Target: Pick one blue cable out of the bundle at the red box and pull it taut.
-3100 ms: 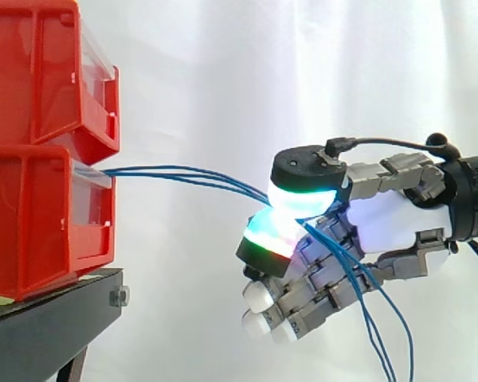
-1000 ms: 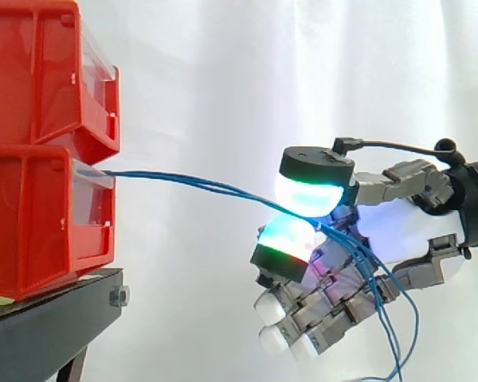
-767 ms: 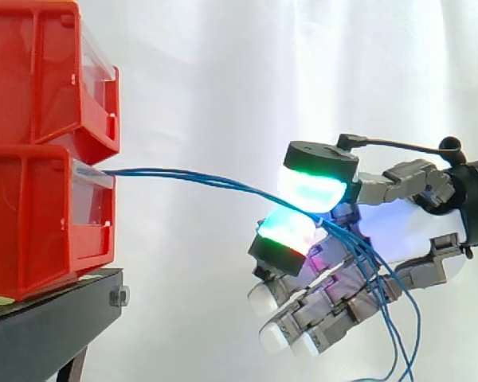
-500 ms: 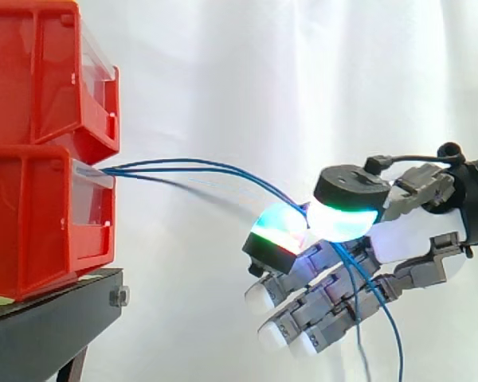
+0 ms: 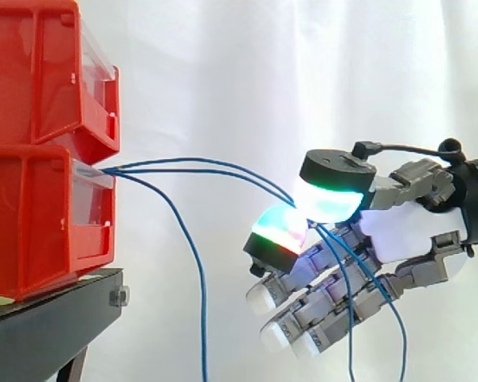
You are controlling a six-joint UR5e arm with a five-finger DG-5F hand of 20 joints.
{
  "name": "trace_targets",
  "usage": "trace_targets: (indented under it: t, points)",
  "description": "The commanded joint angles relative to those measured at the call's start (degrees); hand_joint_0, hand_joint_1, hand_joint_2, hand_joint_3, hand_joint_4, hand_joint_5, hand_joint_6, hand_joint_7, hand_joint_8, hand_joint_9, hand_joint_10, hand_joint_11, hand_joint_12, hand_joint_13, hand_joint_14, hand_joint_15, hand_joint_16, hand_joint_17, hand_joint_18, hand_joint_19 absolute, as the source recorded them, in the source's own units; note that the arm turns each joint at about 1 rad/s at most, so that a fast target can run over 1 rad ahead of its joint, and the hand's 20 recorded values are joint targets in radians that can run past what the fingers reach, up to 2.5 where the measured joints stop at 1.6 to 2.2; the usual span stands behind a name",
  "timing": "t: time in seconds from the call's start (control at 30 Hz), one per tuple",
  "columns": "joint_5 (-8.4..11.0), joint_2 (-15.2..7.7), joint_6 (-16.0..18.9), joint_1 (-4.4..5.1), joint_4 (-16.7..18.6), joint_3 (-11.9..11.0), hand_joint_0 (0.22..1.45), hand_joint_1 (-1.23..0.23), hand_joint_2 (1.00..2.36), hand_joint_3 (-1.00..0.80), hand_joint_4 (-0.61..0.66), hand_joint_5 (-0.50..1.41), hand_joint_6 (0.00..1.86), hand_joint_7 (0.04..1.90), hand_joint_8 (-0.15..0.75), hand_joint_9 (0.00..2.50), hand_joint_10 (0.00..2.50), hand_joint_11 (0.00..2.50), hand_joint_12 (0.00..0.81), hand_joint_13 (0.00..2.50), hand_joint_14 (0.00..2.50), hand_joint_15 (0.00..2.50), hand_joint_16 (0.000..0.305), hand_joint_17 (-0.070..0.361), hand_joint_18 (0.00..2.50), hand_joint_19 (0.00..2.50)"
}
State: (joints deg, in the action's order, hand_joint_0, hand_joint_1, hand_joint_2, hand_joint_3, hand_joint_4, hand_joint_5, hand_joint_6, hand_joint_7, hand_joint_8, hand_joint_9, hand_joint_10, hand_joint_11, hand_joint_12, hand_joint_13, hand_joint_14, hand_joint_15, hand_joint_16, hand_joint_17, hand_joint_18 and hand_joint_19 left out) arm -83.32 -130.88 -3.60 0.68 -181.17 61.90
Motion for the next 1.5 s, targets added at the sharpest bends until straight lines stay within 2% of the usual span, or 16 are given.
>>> trace_targets:
  t: [0.0, 0.3, 0.47, 0.6, 0.67, 0.83, 0.9, 1.03, 1.1, 1.17, 1.33, 1.4, 1.47]
  points:
    - [0.0, -0.08, 0.0, 0.02, -0.06, -0.03, 0.5, -0.76, 1.0, -0.5, -0.02, -0.17, 0.9, 0.91, 0.242, 0.61, 0.0, 0.31, 0.327, 0.49, 0.01, 0.17, 0.046, 0.103, 0.43, 0.15]
    - [0.0, 0.01, 0.0, 0.02, -0.06, -0.12, 0.46, -0.72, 1.0, -0.5, -0.01, -0.17, 0.89, 0.9, 0.261, 0.61, 0.0, 0.31, 0.345, 0.49, 0.01, 0.18, 0.05, 0.112, 0.43, 0.16]
    - [0.0, 0.01, 0.0, 0.02, -0.06, -0.12, 0.59, -0.71, 1.0, -0.49, -0.02, -0.16, 0.89, 0.98, 0.237, 0.61, 0.01, 0.31, 0.308, 0.48, 0.01, 0.19, 0.043, 0.097, 0.39, 0.2]
    - [0.0, 0.01, 0.0, -0.07, -0.06, -0.03, 0.61, -0.75, 1.01, -0.29, -0.02, -0.16, 0.91, 1.03, 0.242, 0.62, 0.01, 0.33, 0.307, 0.51, 0.01, 0.2, 0.043, 0.096, 0.42, 0.19]
    - [0.0, -0.08, 0.0, -0.07, -0.06, -0.12, 0.62, -0.77, 1.01, -0.23, -0.02, -0.16, 0.92, 0.99, 0.253, 0.63, 0.01, 0.33, 0.315, 0.52, 0.01, 0.2, 0.044, 0.1, 0.44, 0.19]
    - [0.0, -0.08, 0.0, -0.07, -0.15, -0.12, 0.65, -0.82, 1.01, -0.19, -0.02, -0.16, 0.92, 1.05, 0.259, 0.63, 0.01, 0.33, 0.314, 0.53, 0.01, 0.2, 0.044, 0.099, 0.46, 0.18]
    - [0.0, 0.01, 0.0, 0.02, -0.24, -0.12, 0.69, -0.86, 1.02, -0.21, -0.04, -0.16, 0.92, 1.13, 0.261, 0.62, 0.01, 0.33, 0.316, 0.54, 0.01, 0.19, 0.044, 0.1, 0.49, 0.16]
    - [0.0, -0.08, 0.0, 0.02, -0.24, -0.12, 0.73, -0.88, 1.01, -0.28, -0.07, -0.17, 0.93, 1.13, 0.256, 0.61, 0.01, 0.33, 0.319, 0.54, 0.01, 0.18, 0.045, 0.1, 0.49, 0.15]
    - [0.0, 0.01, 0.0, 0.02, -0.33, -0.12, 0.79, -0.89, 1.0, -0.45, -0.08, -0.18, 0.92, 1.14, 0.248, 0.58, 0.01, 0.31, 0.321, 0.52, 0.01, 0.16, 0.045, 0.101, 0.5, 0.11]
    - [0.0, -0.08, 0.0, 0.02, -0.41, -0.12, 0.81, -0.88, 1.0, -0.5, -0.05, -0.18, 0.91, 1.1, 0.245, 0.55, 0.0, 0.28, 0.323, 0.49, 0.01, 0.14, 0.045, 0.101, 0.5, 0.08]
    - [0.0, -0.08, 0.0, 0.11, -0.41, -0.12, 0.78, -0.89, 1.0, -0.5, 0.01, -0.18, 0.89, 1.0, 0.231, 0.5, 0.01, 0.26, 0.329, 0.46, 0.0, 0.11, 0.045, 0.101, 0.5, 0.05]
    - [0.0, 0.01, 0.0, 0.11, -0.41, -0.12, 0.73, -0.93, 1.0, -0.5, 0.07, -0.17, 0.88, 0.9, 0.223, 0.49, 0.0, 0.27, 0.326, 0.44, 0.0, 0.11, 0.045, 0.101, 0.49, 0.07]
    - [0.0, 0.01, 0.0, 0.11, -0.41, -0.12, 0.67, -0.95, 1.0, -0.5, 0.07, -0.17, 0.88, 0.9, 0.223, 0.49, 0.0, 0.27, 0.326, 0.43, 0.0, 0.12, 0.044, 0.1, 0.47, 0.08]
